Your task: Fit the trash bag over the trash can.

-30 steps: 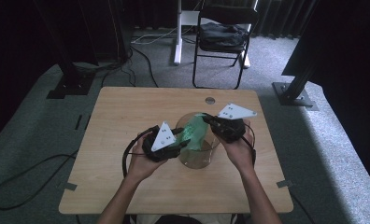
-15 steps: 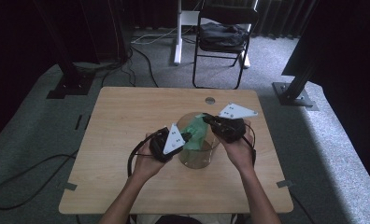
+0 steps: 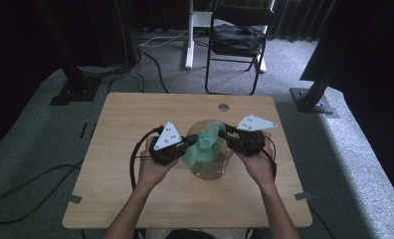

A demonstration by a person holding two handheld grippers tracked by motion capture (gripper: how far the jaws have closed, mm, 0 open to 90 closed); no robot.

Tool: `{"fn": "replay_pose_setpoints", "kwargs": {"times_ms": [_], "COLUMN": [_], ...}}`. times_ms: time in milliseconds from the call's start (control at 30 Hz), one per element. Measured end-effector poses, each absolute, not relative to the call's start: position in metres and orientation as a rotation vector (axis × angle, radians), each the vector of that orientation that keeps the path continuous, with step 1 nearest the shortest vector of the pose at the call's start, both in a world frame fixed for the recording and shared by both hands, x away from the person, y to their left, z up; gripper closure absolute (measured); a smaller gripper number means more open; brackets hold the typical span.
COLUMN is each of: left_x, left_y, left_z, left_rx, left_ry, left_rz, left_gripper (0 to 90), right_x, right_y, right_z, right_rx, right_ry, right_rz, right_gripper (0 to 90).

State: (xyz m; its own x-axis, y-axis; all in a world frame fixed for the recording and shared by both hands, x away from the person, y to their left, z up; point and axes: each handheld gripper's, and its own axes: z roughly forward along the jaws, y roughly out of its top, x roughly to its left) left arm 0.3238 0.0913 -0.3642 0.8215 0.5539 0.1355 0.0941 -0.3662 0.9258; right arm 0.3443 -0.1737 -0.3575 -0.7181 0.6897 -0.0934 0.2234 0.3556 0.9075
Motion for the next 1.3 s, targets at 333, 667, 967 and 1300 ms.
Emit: {"fn": "replay_pose_setpoints", "kwargs": {"times_ms": [333,667,967,1300], "left_x": [0.331,0.336,0.340,0.340], "left_y": [0.095,0.093,0.092,0.085], "left_z": [-0.363,-0.362,-0.360,-0.357], "left_rx": [1.886,1.880,1.875,1.897], "left_ry": [0.559,0.616,0.656,0.653], "left_rz": [0.521,0.520,0.518,0.538], "left_gripper": [90.0,90.0,90.0,90.0], "right_x": [0.328,0.307,0.291,0.281], "right_y": [-0.197,-0.199,-0.186,-0.170], "right_z": [-0.357,-0.361,-0.366,-0.364], "right_rx": [0.783,0.732,0.669,0.595], "right_ry": [2.103,2.135,2.166,2.203], "right_rz": [1.297,1.331,1.343,1.380], "right_gripper": [61.9,61.4,61.6,64.2]}}
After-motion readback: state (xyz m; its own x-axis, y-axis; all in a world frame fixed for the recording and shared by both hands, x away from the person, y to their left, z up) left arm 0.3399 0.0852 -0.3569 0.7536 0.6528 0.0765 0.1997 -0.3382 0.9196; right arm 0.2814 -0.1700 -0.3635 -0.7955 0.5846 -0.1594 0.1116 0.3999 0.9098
